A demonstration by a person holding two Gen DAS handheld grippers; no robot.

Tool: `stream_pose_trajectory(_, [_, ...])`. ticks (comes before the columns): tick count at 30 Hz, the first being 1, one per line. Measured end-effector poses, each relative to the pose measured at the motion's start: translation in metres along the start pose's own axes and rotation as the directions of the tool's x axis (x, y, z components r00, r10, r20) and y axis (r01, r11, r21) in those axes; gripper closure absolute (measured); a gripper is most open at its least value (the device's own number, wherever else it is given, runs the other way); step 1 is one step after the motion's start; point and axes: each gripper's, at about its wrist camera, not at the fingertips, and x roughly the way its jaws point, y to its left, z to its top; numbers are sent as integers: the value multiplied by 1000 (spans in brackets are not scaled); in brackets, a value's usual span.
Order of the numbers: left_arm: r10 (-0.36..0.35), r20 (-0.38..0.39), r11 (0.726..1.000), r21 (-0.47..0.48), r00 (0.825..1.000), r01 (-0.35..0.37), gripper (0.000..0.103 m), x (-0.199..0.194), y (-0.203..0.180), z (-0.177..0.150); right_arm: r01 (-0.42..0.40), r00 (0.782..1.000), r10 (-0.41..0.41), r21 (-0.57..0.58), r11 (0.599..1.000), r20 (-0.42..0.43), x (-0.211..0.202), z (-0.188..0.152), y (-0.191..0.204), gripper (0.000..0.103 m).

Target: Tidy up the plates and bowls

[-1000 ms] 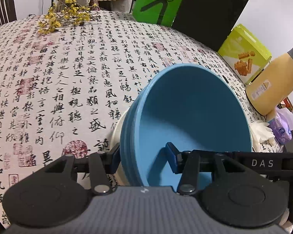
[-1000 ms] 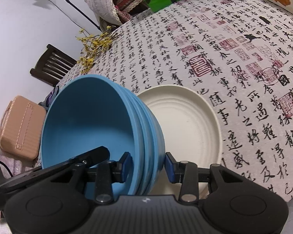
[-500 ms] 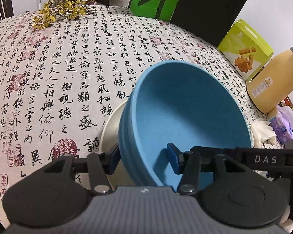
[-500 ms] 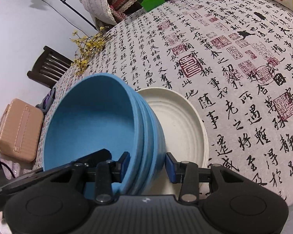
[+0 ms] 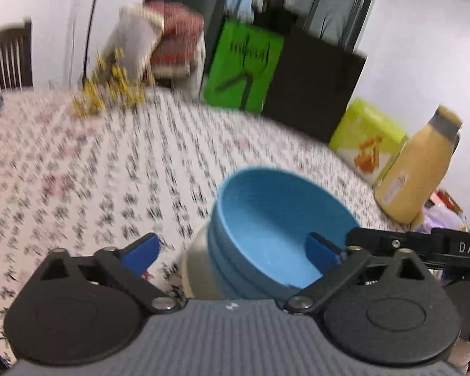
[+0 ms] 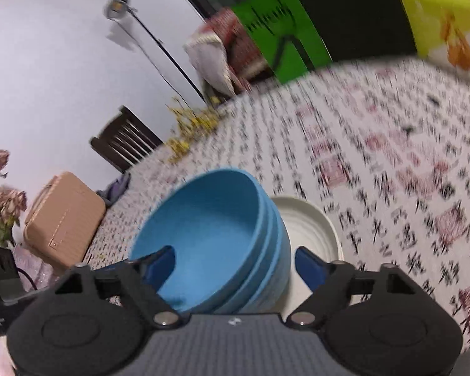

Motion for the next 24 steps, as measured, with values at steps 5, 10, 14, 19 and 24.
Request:
stream_pose_trajectory(5, [41, 219, 997, 59, 975, -55, 0, -42, 0, -36, 10, 987, 14, -150, 989, 160, -26, -29, 11, 0])
stream_pose_trajectory(10, [114, 378, 984, 85, 919, -157, 0, -76, 3, -82, 119, 942, -7, -315, 942, 335, -44, -80, 29, 0])
stream_pose_trajectory(14, [157, 386, 976, 78, 909, -201, 0, -94, 12, -114, 174, 914, -22, -344, 923, 404, -52, -120, 37, 0])
stream_pose_trajectory(19, [228, 372, 964, 43, 900, -262, 0, -113, 31, -152, 262, 878, -69, -356, 897, 474, -62, -169, 45, 0])
stream_pose_trajectory(24, [257, 347, 961, 11, 902, -277, 0, -129, 49, -182, 265, 880, -92, -321, 909, 465, -72, -202, 43, 0])
